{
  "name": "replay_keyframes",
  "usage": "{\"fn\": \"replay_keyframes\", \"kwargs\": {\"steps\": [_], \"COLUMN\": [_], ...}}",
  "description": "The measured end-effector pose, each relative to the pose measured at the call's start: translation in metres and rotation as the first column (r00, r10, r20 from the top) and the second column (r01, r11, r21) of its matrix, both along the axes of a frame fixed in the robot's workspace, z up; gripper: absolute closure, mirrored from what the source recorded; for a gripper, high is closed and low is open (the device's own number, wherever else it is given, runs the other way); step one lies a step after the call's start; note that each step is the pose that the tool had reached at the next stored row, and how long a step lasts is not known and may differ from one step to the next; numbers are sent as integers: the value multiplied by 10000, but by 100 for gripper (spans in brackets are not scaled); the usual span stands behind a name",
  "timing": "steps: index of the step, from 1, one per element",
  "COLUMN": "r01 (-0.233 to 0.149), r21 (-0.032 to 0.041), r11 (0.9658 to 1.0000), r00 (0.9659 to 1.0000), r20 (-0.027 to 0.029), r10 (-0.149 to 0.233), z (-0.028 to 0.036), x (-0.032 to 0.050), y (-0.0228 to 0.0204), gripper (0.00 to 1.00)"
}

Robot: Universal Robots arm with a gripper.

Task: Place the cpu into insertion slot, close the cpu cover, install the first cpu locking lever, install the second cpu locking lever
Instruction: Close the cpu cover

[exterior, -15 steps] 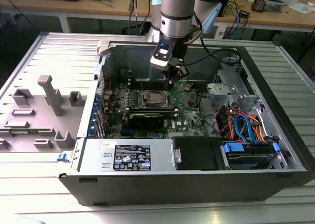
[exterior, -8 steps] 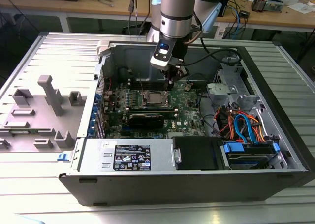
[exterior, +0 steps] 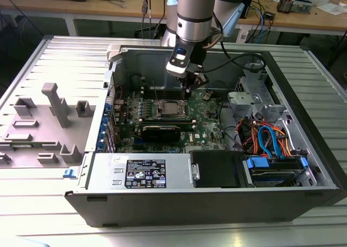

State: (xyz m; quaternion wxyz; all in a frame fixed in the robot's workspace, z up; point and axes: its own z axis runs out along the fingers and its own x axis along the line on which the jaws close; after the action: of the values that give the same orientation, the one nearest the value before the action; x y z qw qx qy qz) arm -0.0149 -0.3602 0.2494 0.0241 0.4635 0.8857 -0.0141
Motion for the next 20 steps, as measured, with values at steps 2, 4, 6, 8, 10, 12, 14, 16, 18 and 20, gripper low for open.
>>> {"fn": "replay_keyframes", "kwargs": {"steps": [2,4,6,8,10,12,14,16,18,20], "r01": [-347,-396,-398,-399,-406,-438,-454,-466,-475,-479], "r21": [-1,-1,-1,-1,-2,0,0,-1,-1,-1], "r11": [9994,9992,9992,9992,9992,9990,9990,9989,9989,9989], "r00": [9994,9992,9992,9992,9992,9990,9990,9989,9989,9989], "r20": [0,0,0,0,0,0,0,0,0,0], "r10": [347,396,398,399,406,438,454,466,475,479], "z": [0,0,0,0,-1,-2,-2,-1,-1,-1], "x": [0,0,0,0,0,0,0,0,0,0], "y": [0,0,0,0,0,0,0,0,0,0], "gripper": [89,89,89,89,89,89,89,89,89,89]}}
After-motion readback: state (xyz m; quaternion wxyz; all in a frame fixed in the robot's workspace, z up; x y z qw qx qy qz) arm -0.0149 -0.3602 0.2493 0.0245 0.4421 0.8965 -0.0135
